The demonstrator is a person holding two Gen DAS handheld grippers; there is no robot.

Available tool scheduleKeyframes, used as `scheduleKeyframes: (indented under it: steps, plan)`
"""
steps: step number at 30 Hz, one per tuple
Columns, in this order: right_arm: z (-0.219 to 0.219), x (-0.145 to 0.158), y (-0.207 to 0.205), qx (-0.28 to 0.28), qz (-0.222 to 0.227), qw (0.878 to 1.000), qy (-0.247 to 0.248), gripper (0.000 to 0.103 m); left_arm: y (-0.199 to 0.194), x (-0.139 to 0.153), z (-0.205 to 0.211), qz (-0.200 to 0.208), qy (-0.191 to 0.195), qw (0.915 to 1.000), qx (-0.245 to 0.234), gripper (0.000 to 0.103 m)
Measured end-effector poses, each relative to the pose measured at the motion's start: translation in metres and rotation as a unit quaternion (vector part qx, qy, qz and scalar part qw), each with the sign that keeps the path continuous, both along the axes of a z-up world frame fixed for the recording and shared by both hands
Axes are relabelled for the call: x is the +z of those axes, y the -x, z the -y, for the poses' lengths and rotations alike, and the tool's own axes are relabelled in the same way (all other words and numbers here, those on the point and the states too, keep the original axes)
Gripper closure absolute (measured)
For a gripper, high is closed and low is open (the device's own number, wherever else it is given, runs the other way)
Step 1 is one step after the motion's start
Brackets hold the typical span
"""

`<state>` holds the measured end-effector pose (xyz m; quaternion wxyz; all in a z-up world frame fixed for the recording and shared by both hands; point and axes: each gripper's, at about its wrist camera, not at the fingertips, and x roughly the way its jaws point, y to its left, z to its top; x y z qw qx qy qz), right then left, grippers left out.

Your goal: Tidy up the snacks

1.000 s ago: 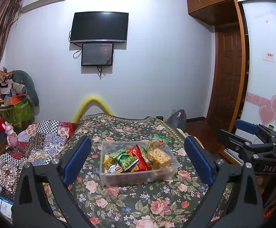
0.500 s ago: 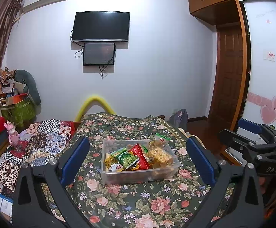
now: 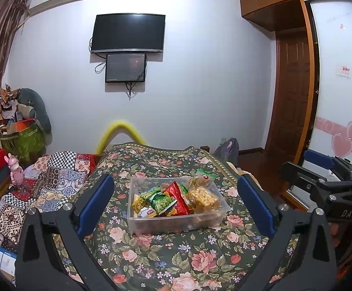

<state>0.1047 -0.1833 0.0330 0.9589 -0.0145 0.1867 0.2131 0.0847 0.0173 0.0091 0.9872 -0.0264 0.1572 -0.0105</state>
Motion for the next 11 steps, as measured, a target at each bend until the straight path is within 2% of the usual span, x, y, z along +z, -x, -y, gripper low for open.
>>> scheduleKeyframes:
  steps: [11]
  plan:
    - [-0.0016,0.0005,0.0010,0.001,-0.003,1.000,0.000,0.000,-0.0003,-0.0037,0.0026,-0.005,-0.006,1.0000,0.004,0.000]
